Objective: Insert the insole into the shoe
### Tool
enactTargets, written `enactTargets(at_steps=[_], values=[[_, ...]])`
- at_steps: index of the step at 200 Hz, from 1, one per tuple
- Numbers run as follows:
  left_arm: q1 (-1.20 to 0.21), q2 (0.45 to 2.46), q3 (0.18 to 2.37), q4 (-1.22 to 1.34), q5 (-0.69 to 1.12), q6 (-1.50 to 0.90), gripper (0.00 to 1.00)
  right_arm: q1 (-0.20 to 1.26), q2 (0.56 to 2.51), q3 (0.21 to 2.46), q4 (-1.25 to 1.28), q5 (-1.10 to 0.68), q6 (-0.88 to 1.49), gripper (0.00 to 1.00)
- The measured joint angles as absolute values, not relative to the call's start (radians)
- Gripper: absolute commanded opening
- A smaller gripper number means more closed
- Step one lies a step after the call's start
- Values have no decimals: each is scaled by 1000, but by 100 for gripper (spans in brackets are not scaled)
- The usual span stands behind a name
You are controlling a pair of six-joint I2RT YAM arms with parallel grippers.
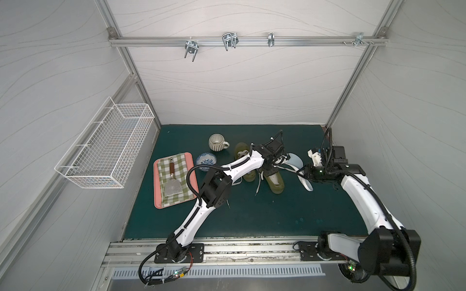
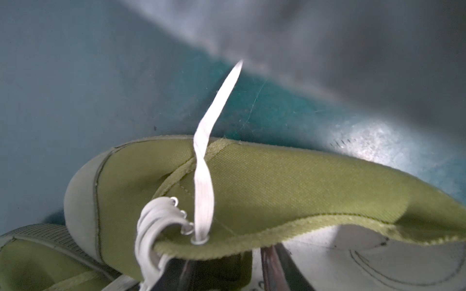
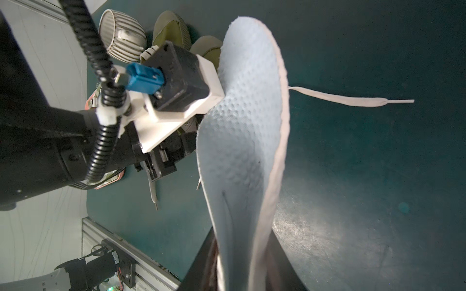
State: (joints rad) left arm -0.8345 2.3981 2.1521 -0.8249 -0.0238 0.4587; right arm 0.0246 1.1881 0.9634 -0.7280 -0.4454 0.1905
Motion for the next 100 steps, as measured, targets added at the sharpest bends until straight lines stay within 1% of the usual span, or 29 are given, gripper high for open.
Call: enactTargets(at_steps=[26,46,75,100], values=[[-839,2398,2136,-799,-44,452,41,25,1188,963,-737,-419,185,28],[-846,2398,2119,-776,-70,452,41,28,1188,957,-737,-365,178,27],[-857,2398,2089,-755,-115,458,41,28,1188,895,-701,-290,178,27],[-866,2398,2071,-733,-148,463,41,15,1188,860,-688,-268,187,27]])
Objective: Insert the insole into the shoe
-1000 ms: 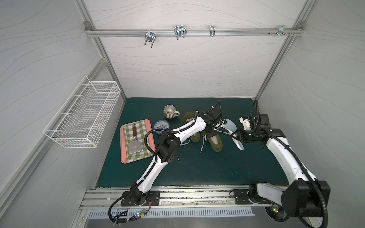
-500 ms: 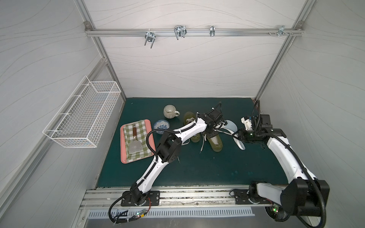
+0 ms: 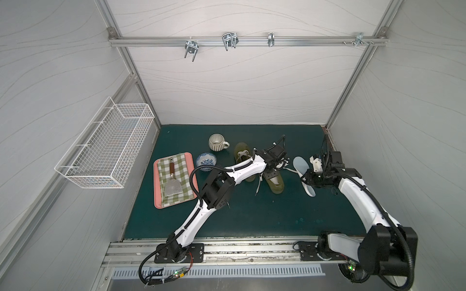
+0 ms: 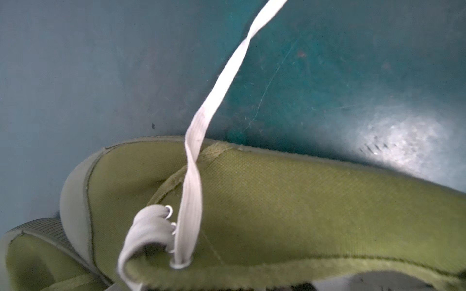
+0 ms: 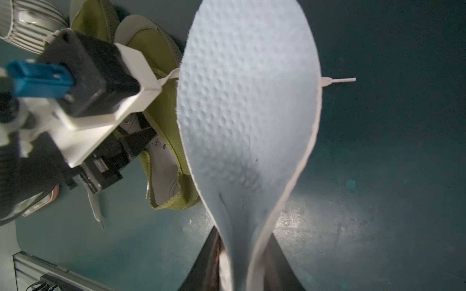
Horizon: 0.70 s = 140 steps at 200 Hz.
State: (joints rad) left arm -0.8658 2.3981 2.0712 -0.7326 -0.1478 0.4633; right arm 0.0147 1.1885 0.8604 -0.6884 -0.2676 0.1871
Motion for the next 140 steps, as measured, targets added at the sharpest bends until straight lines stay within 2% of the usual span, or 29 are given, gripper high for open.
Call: enactTargets(at_steps=[26,43,84,140], values=[[-873,2398,2059,-715,-180,469,40,-11,1188,861,-669,-273,192,27],[-878,2398,2048,-693,-206,476,35,-19,1188,861,-659,-280,194,26],[-882,2398,2029,-664,-246,492,0,-22,1187,862,-658,-297,194,26],[-881,2381,2036,-693,-245,480,0,-21,1185,863,-659,-305,192,24]])
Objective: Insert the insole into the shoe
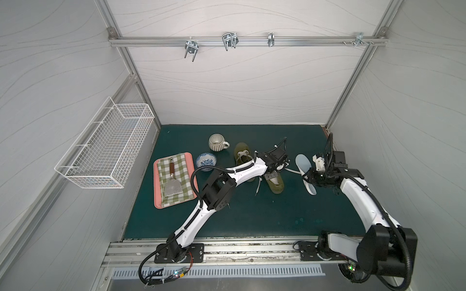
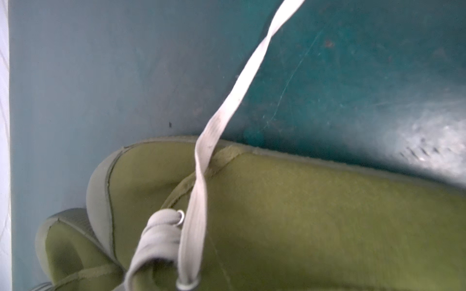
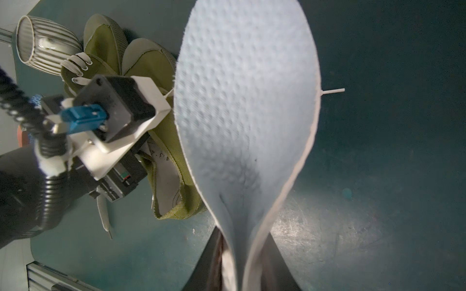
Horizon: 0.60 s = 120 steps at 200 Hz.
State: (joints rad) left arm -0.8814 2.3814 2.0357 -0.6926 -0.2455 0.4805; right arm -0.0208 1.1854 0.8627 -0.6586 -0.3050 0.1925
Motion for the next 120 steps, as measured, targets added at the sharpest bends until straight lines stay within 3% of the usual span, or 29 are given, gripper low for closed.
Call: enactTargets(at_steps=[40,120], values=[[-872,2376,2132,-817,-179,422,0,41,1186,895,-682,-287,190,23],[-808,2326,2115,-863,79,224,0,178,1195,1001,-816,-248,166,23]])
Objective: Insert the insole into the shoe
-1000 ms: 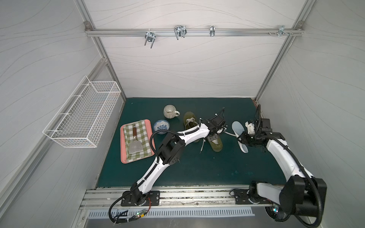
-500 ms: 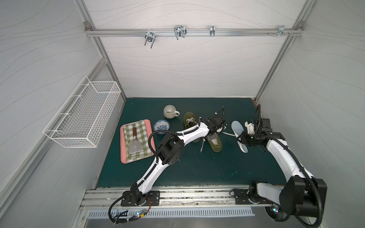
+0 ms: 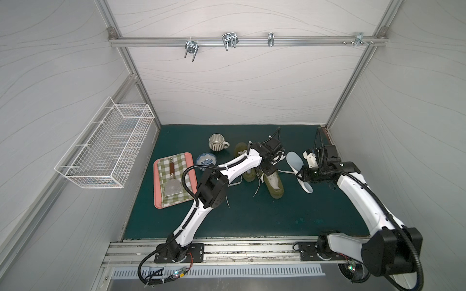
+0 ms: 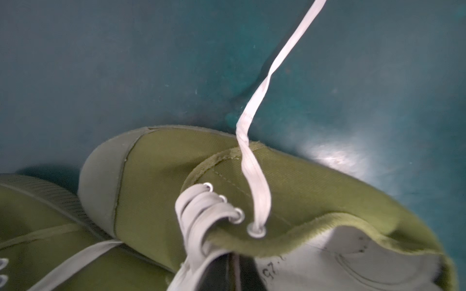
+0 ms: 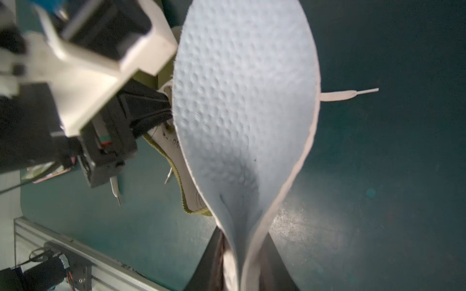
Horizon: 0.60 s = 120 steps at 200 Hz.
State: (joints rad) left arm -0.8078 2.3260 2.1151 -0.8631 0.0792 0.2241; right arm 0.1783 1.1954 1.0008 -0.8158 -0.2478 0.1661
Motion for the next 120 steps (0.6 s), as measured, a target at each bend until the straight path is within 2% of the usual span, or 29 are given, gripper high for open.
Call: enactTargets(at_steps=[49,88,120], values=[[-749,2288,2075,-828,218,115,0,250,1198,1010,-893,-241,191,23],[-715,2253,2016,-777,297,45,0,265,1240,1099,-964,-244,182,22],[-708,2245,2001,-734,320,-8,0,336,1302,1172,-1036,-231,156,22]])
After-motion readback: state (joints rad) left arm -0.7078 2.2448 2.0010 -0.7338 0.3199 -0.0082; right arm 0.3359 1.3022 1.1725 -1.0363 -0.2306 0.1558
